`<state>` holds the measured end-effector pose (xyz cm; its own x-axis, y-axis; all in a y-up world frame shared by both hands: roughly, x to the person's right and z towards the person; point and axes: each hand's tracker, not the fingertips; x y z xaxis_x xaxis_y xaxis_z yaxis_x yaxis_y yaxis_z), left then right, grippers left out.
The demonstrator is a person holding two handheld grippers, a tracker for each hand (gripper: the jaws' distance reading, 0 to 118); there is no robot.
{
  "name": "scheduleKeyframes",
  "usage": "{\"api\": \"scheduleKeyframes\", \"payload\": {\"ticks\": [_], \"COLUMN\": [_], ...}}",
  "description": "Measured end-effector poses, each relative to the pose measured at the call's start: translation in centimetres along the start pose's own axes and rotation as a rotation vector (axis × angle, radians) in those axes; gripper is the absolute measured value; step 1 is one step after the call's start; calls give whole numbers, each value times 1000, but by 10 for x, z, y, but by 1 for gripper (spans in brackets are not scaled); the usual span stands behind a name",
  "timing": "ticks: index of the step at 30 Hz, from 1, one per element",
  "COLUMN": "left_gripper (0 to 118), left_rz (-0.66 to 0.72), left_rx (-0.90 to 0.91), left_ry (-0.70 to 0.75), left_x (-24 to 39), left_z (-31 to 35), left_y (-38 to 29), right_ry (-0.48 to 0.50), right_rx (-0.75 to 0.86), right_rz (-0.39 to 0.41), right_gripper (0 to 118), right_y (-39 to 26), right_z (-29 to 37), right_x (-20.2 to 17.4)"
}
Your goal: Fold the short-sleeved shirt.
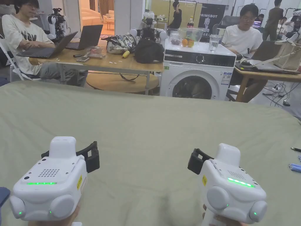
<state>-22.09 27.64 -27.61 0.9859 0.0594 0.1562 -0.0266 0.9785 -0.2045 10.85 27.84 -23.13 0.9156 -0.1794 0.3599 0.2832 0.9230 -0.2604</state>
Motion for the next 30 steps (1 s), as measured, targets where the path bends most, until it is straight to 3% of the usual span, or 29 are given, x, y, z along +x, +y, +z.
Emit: {"api": "scheduleKeyframes", "payload": {"ticks": [30], "left_gripper": [70], "left_rz": [-2], "left_rx": [-9], "left_ry": [-35], "left_x": [2], "left_z": [3], "left_y": [3], "right_ry": [-43], "right_rx": [28], "right_rz": [85], "right_gripper": [82], "right_y": [1], "right_z": [5], "right_x": [-5]}}
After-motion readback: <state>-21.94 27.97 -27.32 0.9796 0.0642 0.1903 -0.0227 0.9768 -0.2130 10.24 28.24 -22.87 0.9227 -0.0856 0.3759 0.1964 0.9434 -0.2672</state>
